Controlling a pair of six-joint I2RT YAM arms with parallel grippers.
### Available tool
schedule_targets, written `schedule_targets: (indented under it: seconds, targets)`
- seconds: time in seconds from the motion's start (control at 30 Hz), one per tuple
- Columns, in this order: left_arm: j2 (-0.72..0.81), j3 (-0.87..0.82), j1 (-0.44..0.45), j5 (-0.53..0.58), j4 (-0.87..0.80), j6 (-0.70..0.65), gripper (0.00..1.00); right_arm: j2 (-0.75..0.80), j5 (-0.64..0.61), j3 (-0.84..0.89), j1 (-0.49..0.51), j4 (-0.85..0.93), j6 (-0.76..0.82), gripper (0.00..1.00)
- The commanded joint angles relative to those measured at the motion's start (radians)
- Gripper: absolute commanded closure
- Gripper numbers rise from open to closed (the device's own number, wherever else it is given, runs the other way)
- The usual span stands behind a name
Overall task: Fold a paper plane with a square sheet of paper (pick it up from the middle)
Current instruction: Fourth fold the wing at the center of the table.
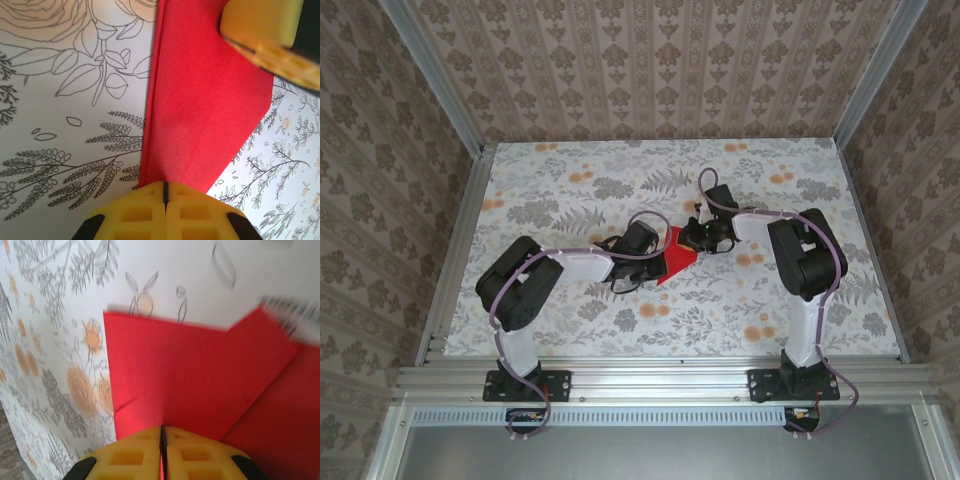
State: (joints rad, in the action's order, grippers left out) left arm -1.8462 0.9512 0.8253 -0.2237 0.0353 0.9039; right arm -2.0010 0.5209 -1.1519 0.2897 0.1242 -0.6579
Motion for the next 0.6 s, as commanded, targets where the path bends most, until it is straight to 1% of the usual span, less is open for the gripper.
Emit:
schedule_targets:
  seconds: [0.0,0.17,0.23,0.3,0.4,0.47,0.57]
  targets:
    - [-0.045,-0.065,0.019,-0.004,-0.213,-0.032,1.0,-0.059,-0.096,-0.078,-0.059,0.017,0.019,0.89]
    - [-0.041,-0.066,0.019,-0.005,-0.215,-0.035,1.0,-0.12,-0.128,-0.174,-0.137,0.035,0.026,0.89]
    - [-0.042,-0.061,0.019,-0.005,-0.213,-0.034,1.0,-0.116,-0.119,-0.207,-0.156,0.049,0.032,0.89]
    - [-0.044,-0.051,0.019,-0.005,-0.213,-0.033,1.0,-0.076,-0.107,-0.221,-0.153,0.061,0.051,0.88]
    - [-0.045,-0.034,0.02,-0.001,-0.214,-0.027,1.0,0.015,-0.046,-0.169,-0.136,0.045,0.048,0.87]
    - [-0.045,-0.02,0.02,-0.002,-0.212,-0.025,1.0,0.081,-0.024,-0.088,-0.114,0.009,0.028,0.85]
    - [-0.044,-0.004,0.02,-0.003,-0.212,-0.023,1.0,0.133,0.03,0.015,-0.069,-0.04,-0.015,0.84]
